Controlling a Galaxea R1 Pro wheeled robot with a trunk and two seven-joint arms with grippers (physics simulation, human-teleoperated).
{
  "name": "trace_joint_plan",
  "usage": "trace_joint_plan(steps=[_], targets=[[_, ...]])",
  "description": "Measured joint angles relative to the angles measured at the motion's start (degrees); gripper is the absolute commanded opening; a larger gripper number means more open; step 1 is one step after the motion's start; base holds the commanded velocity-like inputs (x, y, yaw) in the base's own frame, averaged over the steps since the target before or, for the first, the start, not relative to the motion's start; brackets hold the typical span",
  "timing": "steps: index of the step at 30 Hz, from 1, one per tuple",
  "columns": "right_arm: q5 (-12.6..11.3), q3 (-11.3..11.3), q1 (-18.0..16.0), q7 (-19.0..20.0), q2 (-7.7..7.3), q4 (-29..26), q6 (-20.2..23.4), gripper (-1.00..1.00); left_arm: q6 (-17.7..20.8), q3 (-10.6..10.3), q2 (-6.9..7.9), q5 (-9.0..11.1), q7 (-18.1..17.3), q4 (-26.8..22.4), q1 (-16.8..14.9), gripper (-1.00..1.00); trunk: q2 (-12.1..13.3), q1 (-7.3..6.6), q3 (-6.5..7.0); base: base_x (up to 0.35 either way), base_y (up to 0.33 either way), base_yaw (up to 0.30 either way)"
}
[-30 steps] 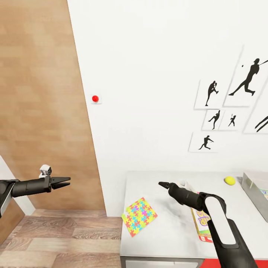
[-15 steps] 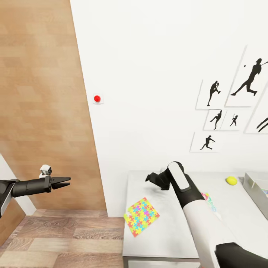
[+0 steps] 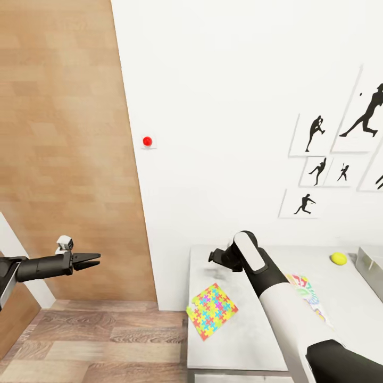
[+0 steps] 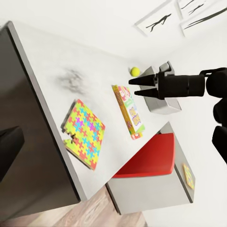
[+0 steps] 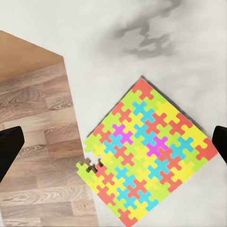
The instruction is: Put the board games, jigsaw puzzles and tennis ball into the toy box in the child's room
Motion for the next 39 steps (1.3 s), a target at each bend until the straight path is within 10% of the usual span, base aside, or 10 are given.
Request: trace_joint_plan(steps=[39], targets=[[0.1,0.3,-0.2,0.2,-3.09,2.5,-0.1,1.0,-0.5,0.0,-0.12,0.0,0.8,0.1,0.0,1.0,0.0,0.01,-3.09,0.0,0.001,0.0]])
